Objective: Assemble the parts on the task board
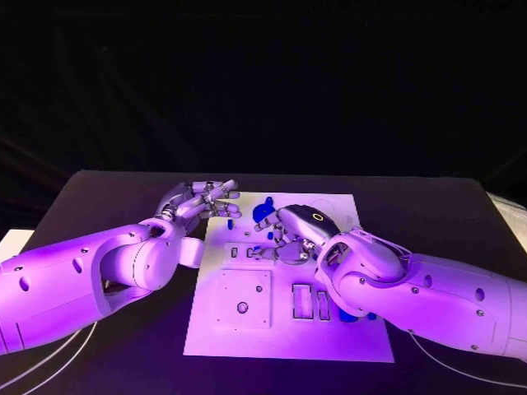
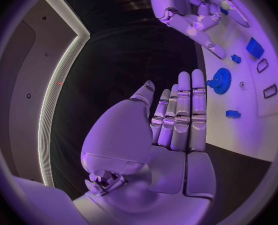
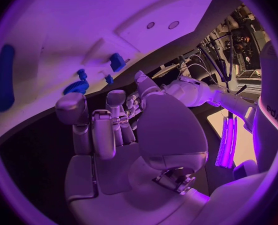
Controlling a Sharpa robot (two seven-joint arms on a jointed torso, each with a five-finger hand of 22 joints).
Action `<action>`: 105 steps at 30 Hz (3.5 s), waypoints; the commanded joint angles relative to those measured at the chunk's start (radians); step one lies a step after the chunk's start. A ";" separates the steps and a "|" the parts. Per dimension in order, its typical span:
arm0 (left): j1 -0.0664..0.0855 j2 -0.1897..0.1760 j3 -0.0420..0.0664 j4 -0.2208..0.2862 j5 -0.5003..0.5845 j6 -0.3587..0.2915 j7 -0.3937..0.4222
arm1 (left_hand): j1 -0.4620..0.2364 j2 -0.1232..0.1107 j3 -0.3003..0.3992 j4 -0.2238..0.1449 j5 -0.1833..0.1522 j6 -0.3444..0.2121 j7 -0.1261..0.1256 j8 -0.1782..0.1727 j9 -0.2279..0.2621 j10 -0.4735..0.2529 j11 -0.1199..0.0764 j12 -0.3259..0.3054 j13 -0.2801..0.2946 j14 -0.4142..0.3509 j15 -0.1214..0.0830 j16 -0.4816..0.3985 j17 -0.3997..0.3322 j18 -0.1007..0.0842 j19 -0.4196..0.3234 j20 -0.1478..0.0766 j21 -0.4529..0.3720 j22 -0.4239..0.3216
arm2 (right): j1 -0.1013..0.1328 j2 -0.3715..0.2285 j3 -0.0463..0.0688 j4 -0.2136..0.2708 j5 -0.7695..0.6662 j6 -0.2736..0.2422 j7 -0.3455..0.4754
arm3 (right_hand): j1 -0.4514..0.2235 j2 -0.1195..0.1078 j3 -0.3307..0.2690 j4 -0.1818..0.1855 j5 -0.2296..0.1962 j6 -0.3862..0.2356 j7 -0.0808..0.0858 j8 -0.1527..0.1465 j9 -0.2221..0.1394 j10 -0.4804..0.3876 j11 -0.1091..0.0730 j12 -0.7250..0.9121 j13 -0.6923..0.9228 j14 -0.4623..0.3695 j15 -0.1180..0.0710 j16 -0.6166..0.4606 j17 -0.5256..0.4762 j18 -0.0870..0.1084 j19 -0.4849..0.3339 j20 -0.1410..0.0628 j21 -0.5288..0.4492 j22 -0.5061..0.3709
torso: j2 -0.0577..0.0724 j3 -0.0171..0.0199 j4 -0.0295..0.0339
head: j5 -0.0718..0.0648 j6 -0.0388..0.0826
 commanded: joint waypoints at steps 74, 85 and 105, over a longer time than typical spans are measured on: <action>0.133 0.234 -0.002 -0.152 -0.983 0.510 -1.008 | -0.208 0.045 -0.321 0.169 -0.047 -0.063 -0.151 0.542 0.536 0.186 -0.151 1.097 1.057 0.215 -0.132 1.324 1.244 -0.124 0.309 -0.129 0.981 1.148 | 0.153 -0.263 0.018 0.056 0.505 0.170 0.220 | 0.078 0.055 -0.017 -0.005 0.064 -0.003 -0.003 0.023 0.003 -0.023 -0.002 -0.032 -0.048 0.056 0.003 -0.040 0.047 0.024 -0.026 0.001 -0.041 -0.058 | -0.025 0.0125 -0.0141 | 0.013 -0.037; 0.132 0.242 -0.002 -0.164 -0.983 0.530 -1.009 | -0.193 0.048 -0.321 0.167 -0.045 -0.064 -0.152 0.547 0.545 0.191 -0.152 1.103 1.064 0.215 -0.133 1.324 1.244 -0.125 0.312 -0.130 0.987 1.157 | 0.153 -0.260 0.018 0.054 0.505 0.174 0.221 | 0.077 0.057 -0.017 -0.003 0.068 -0.002 -0.003 0.024 0.003 -0.020 -0.003 -0.029 -0.047 0.057 0.002 -0.040 0.047 0.024 -0.025 0.000 -0.041 -0.058 | -0.026 0.0132 -0.0136 | 0.013 -0.043; 0.132 0.253 -0.004 -0.163 -0.983 0.563 -1.008 | -0.175 0.052 -0.319 0.164 -0.043 -0.065 -0.154 0.552 0.556 0.195 -0.154 1.109 1.070 0.215 -0.135 1.324 1.244 -0.127 0.315 -0.131 0.993 1.168 | 0.152 -0.252 0.018 0.044 0.509 0.177 0.222 | 0.077 0.061 -0.017 -0.001 0.074 -0.001 -0.004 0.026 0.003 -0.018 -0.003 -0.029 -0.050 0.057 0.002 -0.041 0.046 0.024 -0.023 -0.001 -0.042 -0.058 | -0.026 0.0135 -0.0132 | 0.013 -0.053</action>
